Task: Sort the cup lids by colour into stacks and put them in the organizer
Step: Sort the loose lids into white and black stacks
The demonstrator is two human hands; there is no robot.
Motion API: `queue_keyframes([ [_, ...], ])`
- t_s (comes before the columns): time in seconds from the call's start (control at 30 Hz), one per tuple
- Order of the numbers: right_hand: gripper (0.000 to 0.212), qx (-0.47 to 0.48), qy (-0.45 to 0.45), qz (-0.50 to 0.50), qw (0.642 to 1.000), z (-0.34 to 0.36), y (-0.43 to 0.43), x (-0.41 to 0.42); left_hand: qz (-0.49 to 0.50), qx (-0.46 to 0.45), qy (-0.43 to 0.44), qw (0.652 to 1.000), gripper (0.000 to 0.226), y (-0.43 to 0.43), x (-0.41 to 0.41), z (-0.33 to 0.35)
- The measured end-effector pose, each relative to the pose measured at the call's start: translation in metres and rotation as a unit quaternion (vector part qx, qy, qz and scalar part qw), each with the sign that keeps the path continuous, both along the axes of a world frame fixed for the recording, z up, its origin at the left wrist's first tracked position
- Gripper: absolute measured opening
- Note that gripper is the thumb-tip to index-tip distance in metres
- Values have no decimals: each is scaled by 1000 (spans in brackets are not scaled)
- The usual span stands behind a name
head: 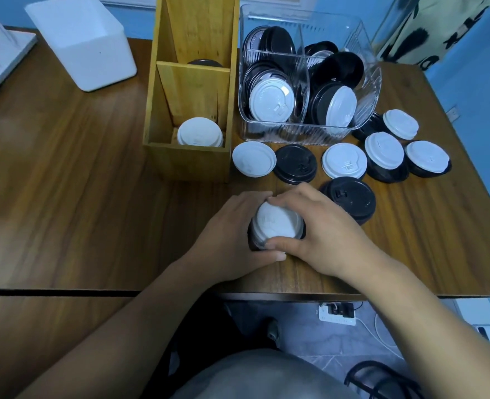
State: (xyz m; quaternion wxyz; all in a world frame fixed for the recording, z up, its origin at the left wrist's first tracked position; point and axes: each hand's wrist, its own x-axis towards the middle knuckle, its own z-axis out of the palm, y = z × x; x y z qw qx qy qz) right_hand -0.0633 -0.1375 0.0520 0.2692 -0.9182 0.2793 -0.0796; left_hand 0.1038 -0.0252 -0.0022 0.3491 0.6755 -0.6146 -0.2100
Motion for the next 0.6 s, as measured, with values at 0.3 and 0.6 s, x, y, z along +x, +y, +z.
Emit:
queue_keyframes([
  [0.3, 50, 43, -76, -38, 995, 14, -29, 18, 31, -17, 4, 999, 83, 1, 1, 3],
  [0.6, 48, -200, 100, 101, 969, 11, -78, 85, 44, -22, -51, 998, 84, 7, 3, 7],
])
